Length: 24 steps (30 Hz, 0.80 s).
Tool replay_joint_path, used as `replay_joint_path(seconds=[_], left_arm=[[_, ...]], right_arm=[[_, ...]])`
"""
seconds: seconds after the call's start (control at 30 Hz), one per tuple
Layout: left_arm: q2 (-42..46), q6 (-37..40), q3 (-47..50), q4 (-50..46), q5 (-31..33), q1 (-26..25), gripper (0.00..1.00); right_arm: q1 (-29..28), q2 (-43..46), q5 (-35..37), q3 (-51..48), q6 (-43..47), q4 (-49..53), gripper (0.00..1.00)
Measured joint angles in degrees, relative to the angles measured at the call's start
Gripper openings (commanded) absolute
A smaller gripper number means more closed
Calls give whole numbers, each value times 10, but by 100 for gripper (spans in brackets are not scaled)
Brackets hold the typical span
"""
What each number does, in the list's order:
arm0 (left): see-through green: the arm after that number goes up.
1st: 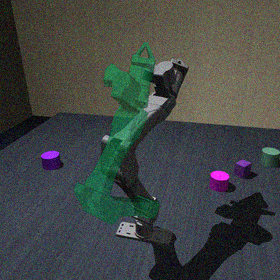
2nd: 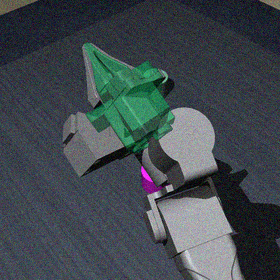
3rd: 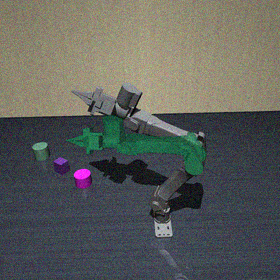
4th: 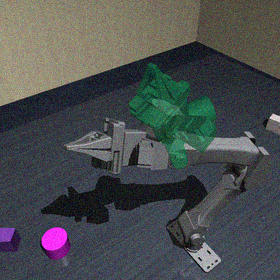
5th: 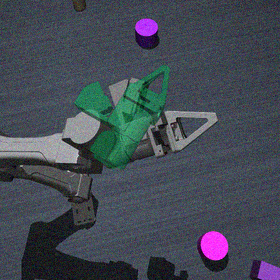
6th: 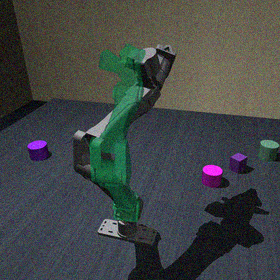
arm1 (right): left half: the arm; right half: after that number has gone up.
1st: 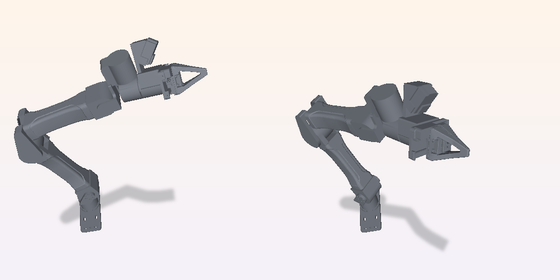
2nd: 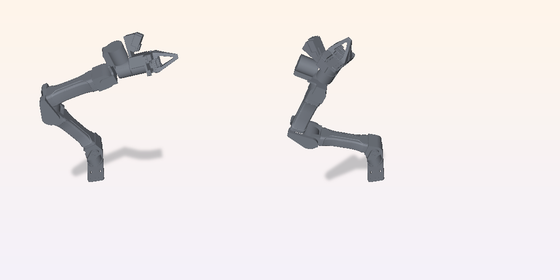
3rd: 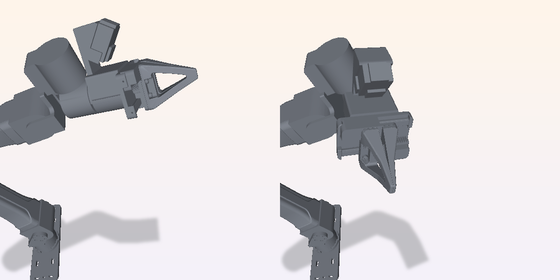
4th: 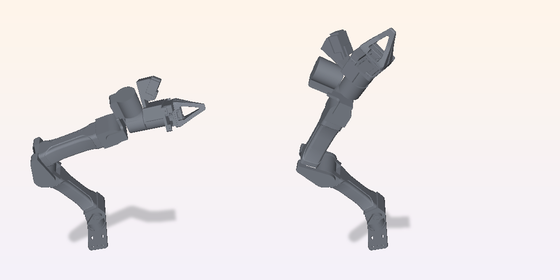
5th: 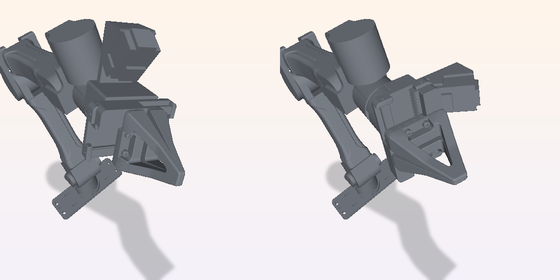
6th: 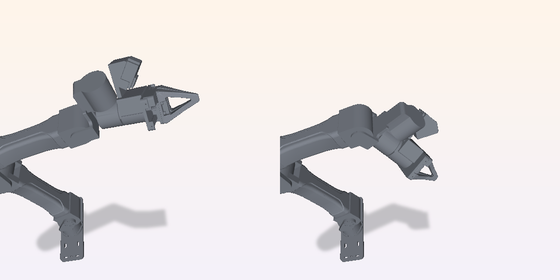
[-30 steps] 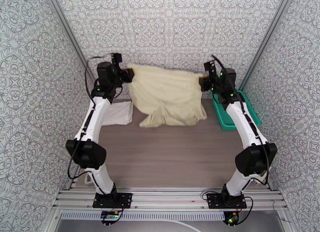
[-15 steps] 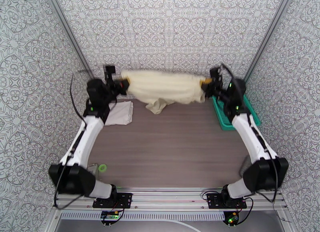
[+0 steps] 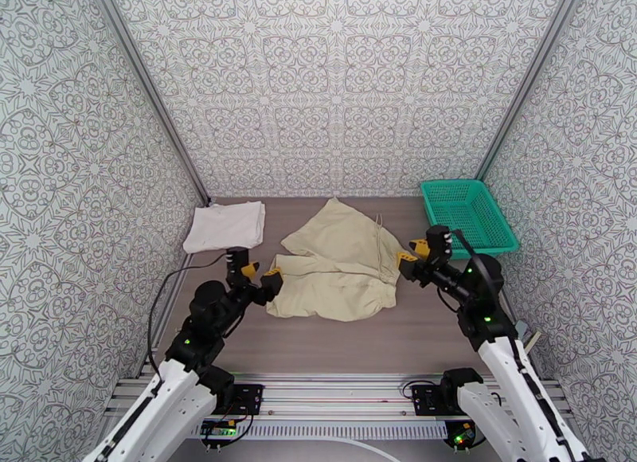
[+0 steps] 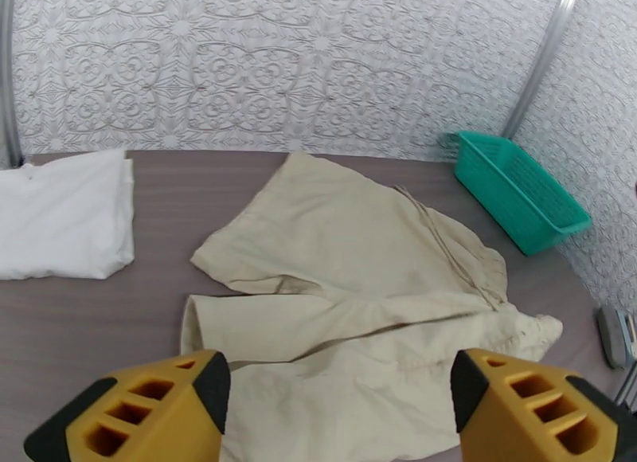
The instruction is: Fold and stack the mixed laundry pile
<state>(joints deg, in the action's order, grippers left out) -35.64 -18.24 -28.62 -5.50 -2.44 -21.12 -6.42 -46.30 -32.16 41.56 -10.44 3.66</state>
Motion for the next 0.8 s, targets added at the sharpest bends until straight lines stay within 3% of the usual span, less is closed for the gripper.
replay_joint_path(seconds=[0.1, 0.17, 0.43, 0.6, 0.8], left_arm=[[-92, -13, -57, -31, -1, 24, 52], [-178, -23, -105, -41, -10, 36, 51], [-502, -28, -308, -116, -43, 49, 68], [-571, -33, -340, -186, -34, 75, 80], [-598, -33, -334, -235, -22, 91, 76]], right_arm=[[0, -75, 50, 92, -64, 107, 39], [-5, -144, 72, 153, -92, 172, 39], [-115, -407, 159, 274, -123, 383, 53], [-123, -433, 193, 267, -124, 461, 59], [-124, -414, 172, 209, -137, 467, 47]])
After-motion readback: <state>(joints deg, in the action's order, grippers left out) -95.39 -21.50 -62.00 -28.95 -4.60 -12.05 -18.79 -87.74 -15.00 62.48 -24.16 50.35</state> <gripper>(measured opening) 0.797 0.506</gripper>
